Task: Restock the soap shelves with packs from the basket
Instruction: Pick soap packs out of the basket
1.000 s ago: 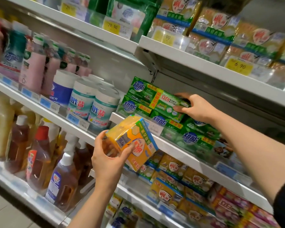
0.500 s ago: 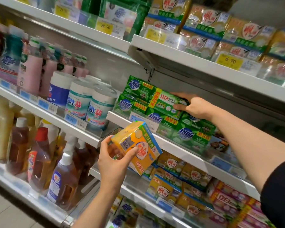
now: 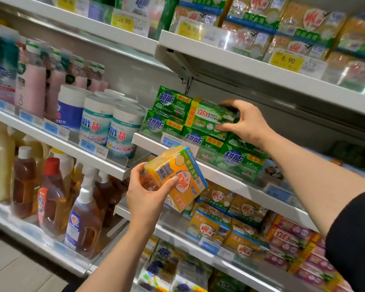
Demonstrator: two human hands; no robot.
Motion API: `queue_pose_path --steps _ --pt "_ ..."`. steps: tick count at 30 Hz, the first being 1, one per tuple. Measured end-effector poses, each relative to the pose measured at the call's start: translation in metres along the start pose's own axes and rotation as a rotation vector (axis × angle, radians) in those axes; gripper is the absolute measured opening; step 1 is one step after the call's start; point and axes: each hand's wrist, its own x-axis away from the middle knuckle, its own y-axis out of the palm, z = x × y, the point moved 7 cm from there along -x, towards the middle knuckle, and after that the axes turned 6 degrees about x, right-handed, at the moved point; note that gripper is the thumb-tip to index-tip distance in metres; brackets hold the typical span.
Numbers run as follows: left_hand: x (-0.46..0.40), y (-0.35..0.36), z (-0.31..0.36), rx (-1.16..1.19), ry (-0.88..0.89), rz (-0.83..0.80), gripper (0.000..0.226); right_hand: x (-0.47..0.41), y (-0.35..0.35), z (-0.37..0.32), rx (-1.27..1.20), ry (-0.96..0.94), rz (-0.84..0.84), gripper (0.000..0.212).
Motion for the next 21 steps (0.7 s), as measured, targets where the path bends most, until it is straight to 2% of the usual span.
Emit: queue_pose_path --steps 2,8,12,15,21 --pt "0.005 0.003 0.003 -0.002 -0.008 -0.005 0.081 0.016 -0.012 -0.009 0.059 -0.083 0.121 0.056" --pt "0.06 0.028 0.016 0.05 -0.029 -0.042 0.08 0.094 -0.044 -0.008 0.008 -0.156 0.159 0.058" --pt "0.112 0.052 0.015 0.014 -0.054 -0.125 0.083 0.159 -0.082 0.029 -0.037 -0.077 0.18 0.058" --pt "0.152 0.068 0.009 -0.064 -0.082 -0.216 0.076 0.212 -0.109 0.063 -0.064 0.009 0.169 0.059" --pt "0.217 0.099 -0.013 -0.258 -0.124 -0.385 0.07 0.314 -0.129 0.124 0.029 0.165 -0.014 0.057"
